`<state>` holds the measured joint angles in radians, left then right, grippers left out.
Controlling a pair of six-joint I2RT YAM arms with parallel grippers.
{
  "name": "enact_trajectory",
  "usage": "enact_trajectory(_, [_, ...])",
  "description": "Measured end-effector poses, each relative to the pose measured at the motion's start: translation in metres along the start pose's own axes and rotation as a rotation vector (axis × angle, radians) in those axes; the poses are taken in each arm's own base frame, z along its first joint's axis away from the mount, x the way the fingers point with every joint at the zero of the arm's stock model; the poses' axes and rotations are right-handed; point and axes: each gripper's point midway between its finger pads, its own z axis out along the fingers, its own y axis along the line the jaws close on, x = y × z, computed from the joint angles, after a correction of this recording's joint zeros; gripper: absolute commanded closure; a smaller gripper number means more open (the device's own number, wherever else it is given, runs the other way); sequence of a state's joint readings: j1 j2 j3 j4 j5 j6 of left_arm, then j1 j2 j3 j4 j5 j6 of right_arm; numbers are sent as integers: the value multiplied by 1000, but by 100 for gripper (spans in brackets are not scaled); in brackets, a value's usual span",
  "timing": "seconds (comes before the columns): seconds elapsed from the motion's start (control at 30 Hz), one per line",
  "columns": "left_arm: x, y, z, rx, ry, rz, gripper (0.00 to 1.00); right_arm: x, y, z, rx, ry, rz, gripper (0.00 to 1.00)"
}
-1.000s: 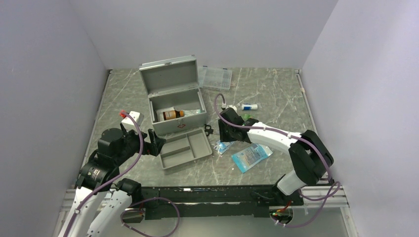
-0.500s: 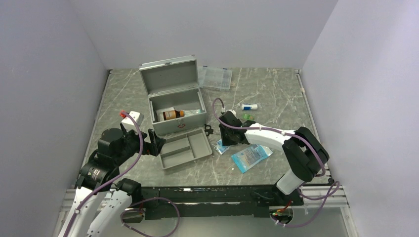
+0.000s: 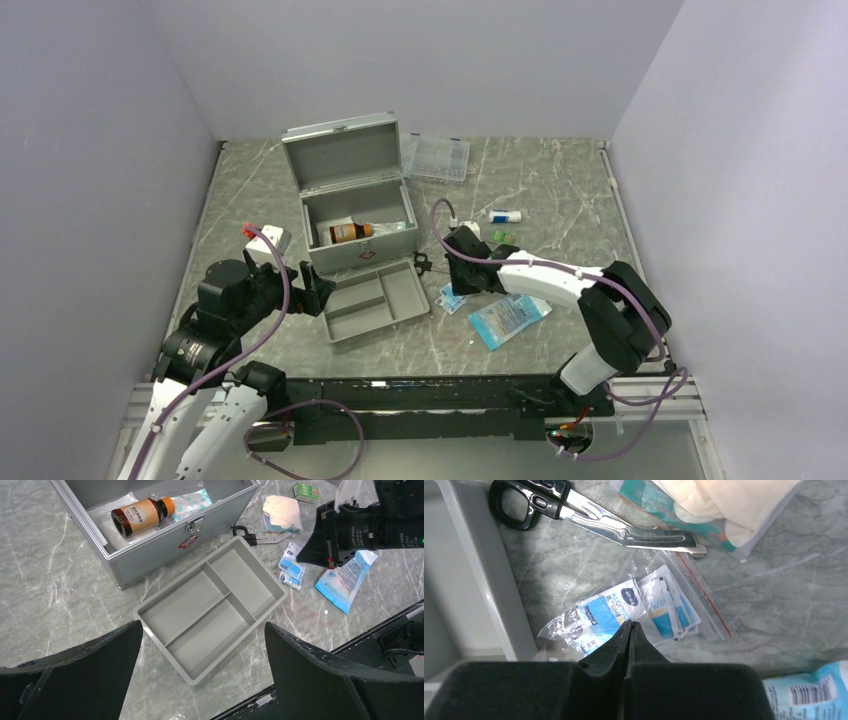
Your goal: Organize the medicine kit
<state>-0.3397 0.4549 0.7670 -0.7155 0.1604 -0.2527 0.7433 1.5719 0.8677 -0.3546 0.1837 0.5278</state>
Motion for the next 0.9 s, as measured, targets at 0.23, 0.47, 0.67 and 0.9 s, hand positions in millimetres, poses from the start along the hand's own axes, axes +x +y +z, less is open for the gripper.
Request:
enact_trajectory(0.23, [0,0,0,0,-1,0,1,-14,-2,-32,-11,-68,-3,100])
enact_trajectory(0.47, [-1,1,0,-3,-3,-1,1,-32,-1,-63,-50,-162,-71,100])
enact_trajectory(0.67, [-1,1,0,-3,-3,-1,1,-36,9,-75,-127,-179,-191,100])
enact_trajectory(0.9, [-1,0,-1,-1,-9,0,1,-44,42,-88,-284,-207,-367,100])
